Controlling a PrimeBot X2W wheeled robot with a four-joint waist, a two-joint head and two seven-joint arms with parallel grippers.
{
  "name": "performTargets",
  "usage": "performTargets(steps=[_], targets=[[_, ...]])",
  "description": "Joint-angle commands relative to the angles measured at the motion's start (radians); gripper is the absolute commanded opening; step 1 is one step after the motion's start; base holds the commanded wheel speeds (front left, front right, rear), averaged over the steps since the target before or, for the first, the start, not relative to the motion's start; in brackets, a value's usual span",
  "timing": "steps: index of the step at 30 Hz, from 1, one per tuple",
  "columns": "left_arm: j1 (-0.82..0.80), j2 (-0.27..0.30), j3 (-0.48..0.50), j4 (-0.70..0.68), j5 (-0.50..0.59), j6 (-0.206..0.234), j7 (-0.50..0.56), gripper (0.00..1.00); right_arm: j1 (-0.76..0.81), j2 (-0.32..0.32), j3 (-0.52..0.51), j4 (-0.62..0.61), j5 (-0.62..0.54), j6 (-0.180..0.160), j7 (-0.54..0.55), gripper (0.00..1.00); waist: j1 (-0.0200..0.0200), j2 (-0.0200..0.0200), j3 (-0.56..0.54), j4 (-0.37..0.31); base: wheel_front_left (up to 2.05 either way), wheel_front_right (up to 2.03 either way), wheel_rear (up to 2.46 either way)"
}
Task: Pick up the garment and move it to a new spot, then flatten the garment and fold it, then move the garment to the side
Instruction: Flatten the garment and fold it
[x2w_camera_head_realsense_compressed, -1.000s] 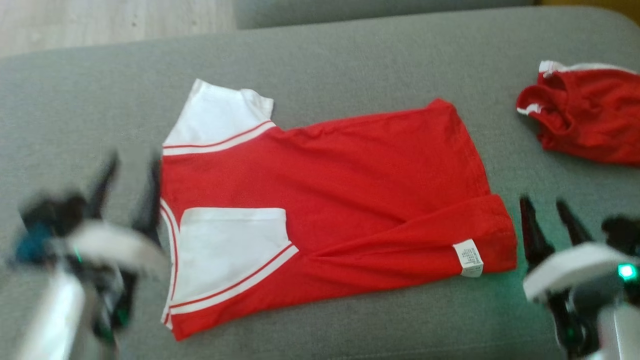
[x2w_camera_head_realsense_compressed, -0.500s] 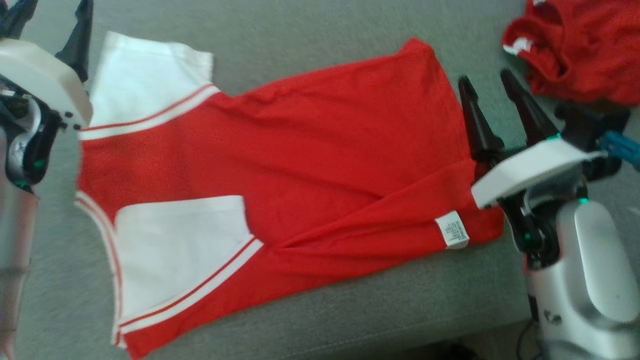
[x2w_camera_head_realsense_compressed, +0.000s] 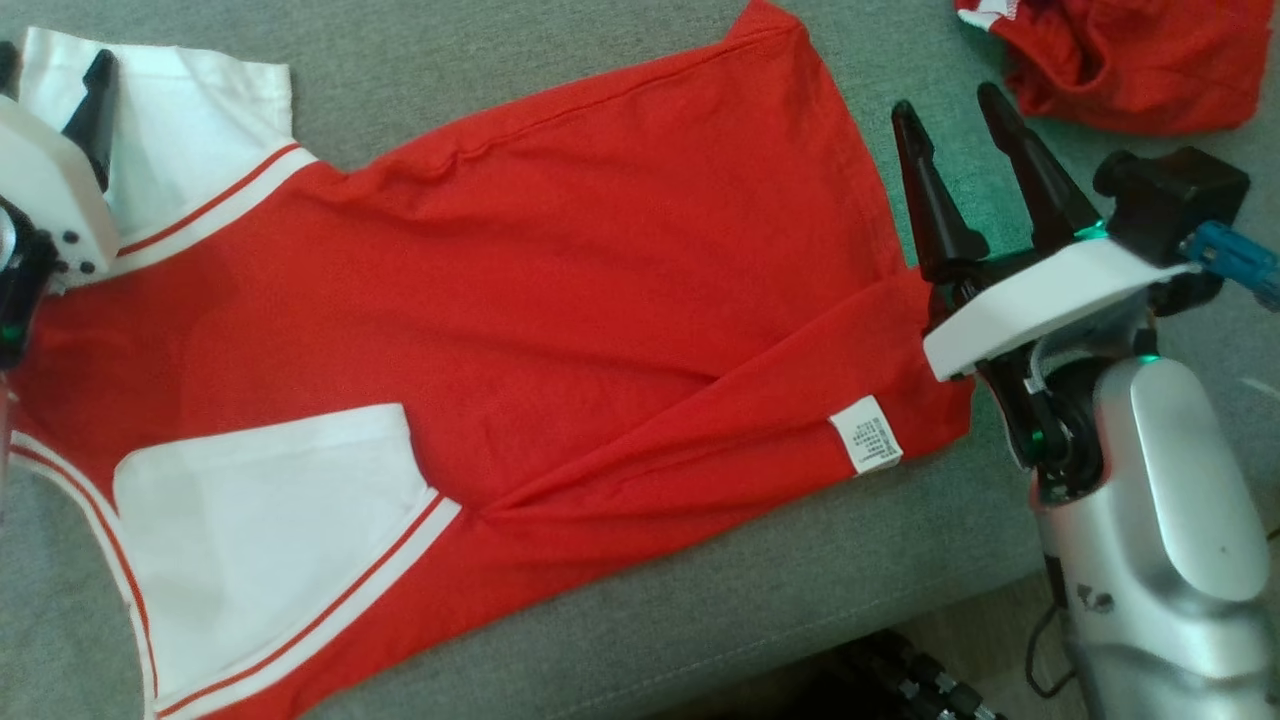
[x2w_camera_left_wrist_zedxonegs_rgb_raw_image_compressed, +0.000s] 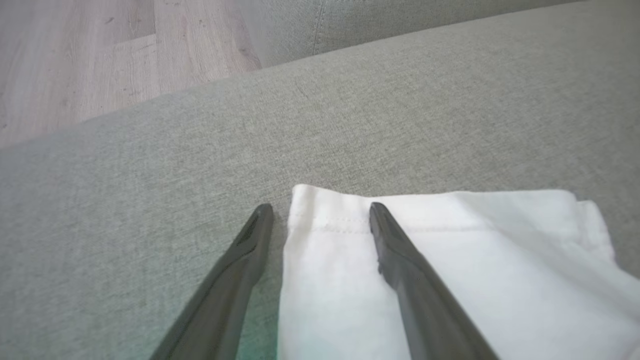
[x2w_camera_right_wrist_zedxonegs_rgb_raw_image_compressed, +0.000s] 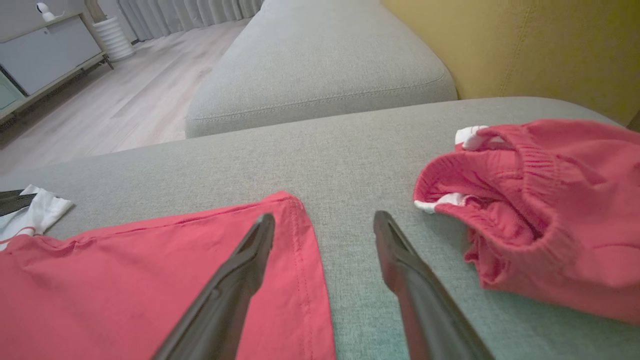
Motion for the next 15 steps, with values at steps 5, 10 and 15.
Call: performTargets(steps=[5,10,15], targets=[[-0.015,0.047,0.006,-0.043,-0.039,-0.011,0.054,0.49,-0.035,-0.015,0.025,-0.021,0.009,0.007,-0.011,1.0,-0.0001,0.0,-0.001,0.014,0.0,0.0,0.0],[-0.006,0.04,-0.03,-0.068,-0.049,-0.018,0.045,0.0,-0.105,-0.031,0.048,0.025,-0.005,0.007,0.018,1.0,-0.0001,0.0,-0.003,0.039,0.0,0.0,0.0],[-0.027,0.026,-0.03,-0.074,-0.033,-0.012,-0.027,0.0,-0.183,-0.047,0.062,0.101,-0.016,0.007,0.043,1.0,-0.0001,0.0,-0.012,0.065,0.0,0.0,0.0]])
